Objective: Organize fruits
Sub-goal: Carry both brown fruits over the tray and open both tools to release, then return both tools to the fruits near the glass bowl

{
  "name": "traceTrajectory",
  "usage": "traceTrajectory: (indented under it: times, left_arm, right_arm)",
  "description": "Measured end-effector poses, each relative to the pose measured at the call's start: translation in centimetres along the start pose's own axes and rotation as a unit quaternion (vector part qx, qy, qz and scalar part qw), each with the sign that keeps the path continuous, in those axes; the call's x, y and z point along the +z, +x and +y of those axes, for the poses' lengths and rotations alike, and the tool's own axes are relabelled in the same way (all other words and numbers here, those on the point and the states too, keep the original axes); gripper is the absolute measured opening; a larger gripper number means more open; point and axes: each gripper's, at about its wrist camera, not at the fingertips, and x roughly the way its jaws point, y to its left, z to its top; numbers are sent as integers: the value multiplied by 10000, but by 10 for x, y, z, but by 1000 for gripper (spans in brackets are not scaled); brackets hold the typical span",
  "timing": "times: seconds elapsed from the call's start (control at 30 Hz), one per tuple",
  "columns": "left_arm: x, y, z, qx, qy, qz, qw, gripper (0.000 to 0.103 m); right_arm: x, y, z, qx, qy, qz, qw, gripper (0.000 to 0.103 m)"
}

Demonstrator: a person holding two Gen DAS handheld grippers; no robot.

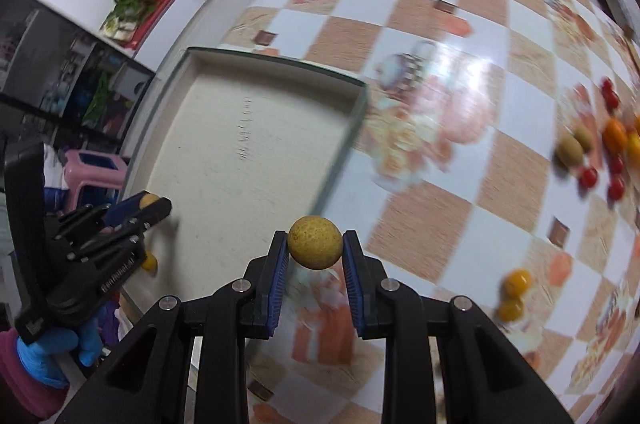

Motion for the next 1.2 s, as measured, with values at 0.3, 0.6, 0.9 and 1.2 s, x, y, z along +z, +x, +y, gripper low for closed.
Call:
traceTrajectory:
  times: [0.3, 0.6, 0.9, 1.2]
  left_arm:
    - [-7, 12, -2, 46, 101, 47, 9999, 26]
    - [-14, 13, -9, 56, 332, -7, 9994, 27]
    - [-16, 10, -10, 19, 322, -29, 9995, 82]
    - [-16, -5, -25, 17, 508, -66, 9987, 83]
  right_arm:
    - [35, 50, 33, -175, -390, 340, 9985, 29]
    - [51, 71, 37, -423, -511, 589, 9961, 36]
    - [56, 65, 50, -156, -542, 436, 9975, 81]
    - [58, 14, 15, -114, 17, -166, 9998, 88]
